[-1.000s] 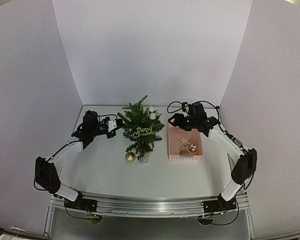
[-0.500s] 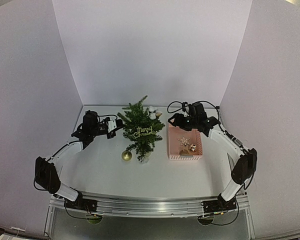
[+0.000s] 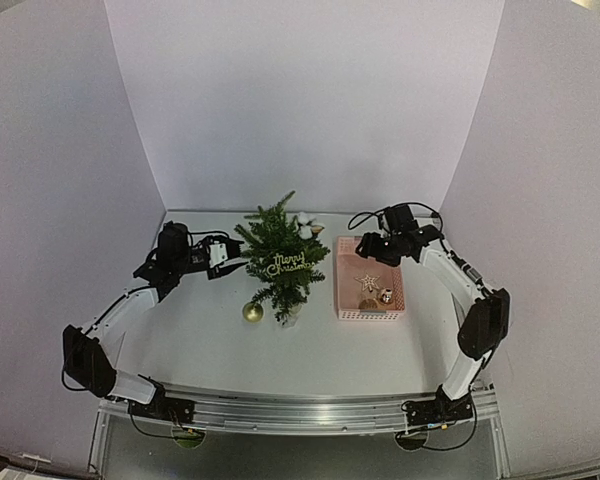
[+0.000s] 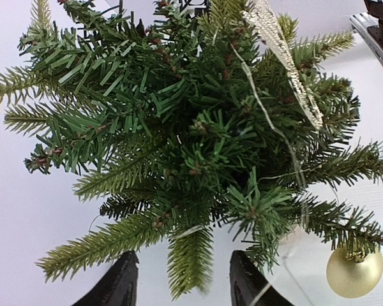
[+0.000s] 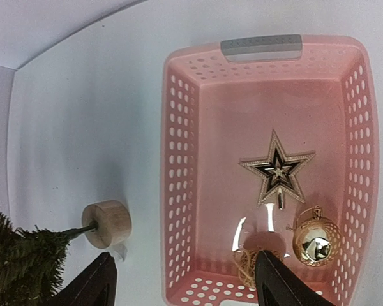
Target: Decorate the small christmas tree
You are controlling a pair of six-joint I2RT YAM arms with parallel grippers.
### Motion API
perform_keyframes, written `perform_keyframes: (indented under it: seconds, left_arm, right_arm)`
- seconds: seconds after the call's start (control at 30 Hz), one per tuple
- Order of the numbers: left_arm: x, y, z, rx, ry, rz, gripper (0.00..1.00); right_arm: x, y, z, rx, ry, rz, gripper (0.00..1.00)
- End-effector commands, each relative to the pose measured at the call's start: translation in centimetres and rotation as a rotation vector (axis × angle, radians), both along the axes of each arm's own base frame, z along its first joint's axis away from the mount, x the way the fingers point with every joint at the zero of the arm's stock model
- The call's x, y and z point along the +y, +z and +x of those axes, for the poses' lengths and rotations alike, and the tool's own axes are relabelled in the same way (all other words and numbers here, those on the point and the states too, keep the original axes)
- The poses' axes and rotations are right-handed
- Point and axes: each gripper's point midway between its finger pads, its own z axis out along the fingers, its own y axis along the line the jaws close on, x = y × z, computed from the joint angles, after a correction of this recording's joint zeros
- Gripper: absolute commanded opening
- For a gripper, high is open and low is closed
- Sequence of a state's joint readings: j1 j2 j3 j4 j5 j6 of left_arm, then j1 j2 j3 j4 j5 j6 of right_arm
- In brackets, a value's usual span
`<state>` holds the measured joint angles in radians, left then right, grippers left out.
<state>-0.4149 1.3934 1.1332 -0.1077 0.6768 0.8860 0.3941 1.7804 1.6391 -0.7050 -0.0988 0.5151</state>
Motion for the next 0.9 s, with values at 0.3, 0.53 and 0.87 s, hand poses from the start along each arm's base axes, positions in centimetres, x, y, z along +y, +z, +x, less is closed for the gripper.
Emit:
perform_keyframes:
  seconds: [0.3,0.53,0.87]
  left_arm:
    - [3.8,0.9,-1.8,0.129,0.234,-0.080,0.78]
    - [4.3,0.0,-1.9,0.187,0.285,-0.138,0.80]
    - [4.5,0.1,-1.3,0.119,0.299,-0.123,0.80]
  right_arm:
    - [-5.8,-6.8,-2.8,0.351,0.059,-0.369,0.66]
    - [-6.3,-10.0,-3.8,0.456,0.071,-0.410,0.74]
    - [-7.9,-12.7,-2.9,0.516,0.026,-0.529,0.75]
